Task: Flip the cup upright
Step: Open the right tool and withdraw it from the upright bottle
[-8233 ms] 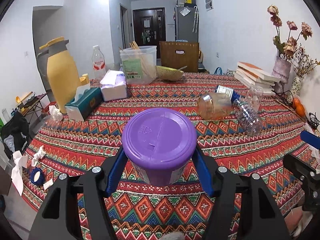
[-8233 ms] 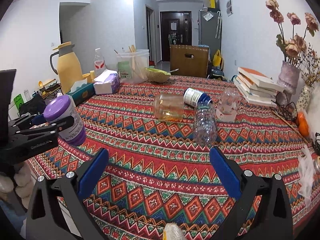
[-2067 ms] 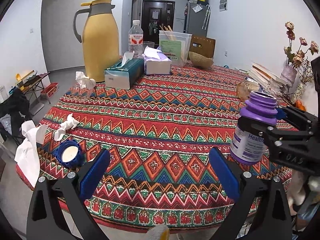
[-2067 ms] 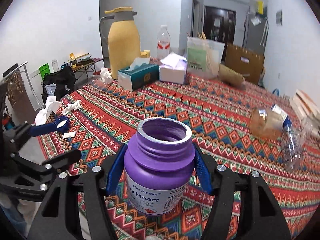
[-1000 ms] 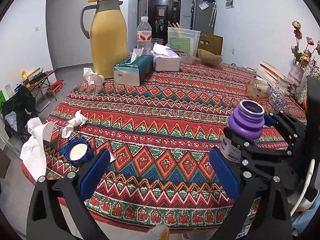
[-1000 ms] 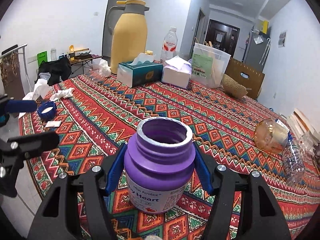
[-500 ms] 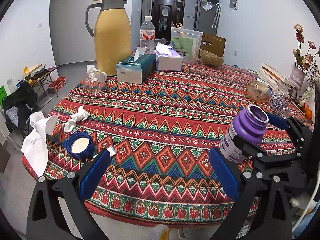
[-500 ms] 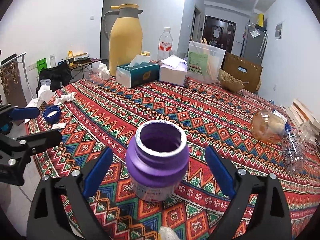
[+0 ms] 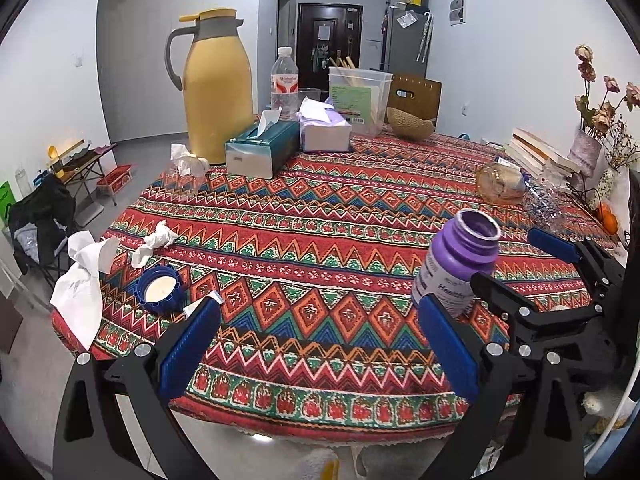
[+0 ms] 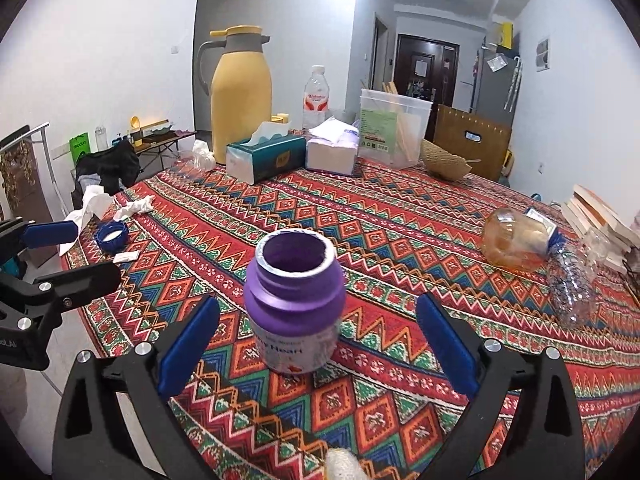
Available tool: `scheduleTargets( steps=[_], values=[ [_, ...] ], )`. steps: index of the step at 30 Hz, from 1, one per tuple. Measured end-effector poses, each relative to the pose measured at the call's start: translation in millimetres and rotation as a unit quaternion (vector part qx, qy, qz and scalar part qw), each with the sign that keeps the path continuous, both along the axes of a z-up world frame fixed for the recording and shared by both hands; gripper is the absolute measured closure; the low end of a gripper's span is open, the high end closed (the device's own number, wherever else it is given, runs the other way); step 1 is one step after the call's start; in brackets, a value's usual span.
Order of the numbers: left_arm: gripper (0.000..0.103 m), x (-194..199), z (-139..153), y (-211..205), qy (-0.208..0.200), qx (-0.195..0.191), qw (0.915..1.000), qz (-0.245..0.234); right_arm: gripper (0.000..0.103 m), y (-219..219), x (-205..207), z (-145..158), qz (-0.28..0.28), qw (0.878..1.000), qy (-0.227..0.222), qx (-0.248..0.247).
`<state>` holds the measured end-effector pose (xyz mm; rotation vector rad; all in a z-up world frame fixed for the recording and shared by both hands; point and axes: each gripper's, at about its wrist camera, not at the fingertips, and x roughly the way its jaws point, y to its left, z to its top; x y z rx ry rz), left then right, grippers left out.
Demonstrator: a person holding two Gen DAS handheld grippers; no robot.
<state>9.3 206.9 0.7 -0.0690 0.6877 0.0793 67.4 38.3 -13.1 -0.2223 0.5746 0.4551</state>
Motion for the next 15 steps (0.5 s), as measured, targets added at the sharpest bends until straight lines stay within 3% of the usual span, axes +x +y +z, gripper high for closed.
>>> scheduleTargets(
  steps=[15],
  values=[
    [0.007,-25,15,-33,-0.028,-0.005,0.9996,-0.009,0.007,-51,-37,22,-0.036,0.998,-0.023,0.039]
  ],
)
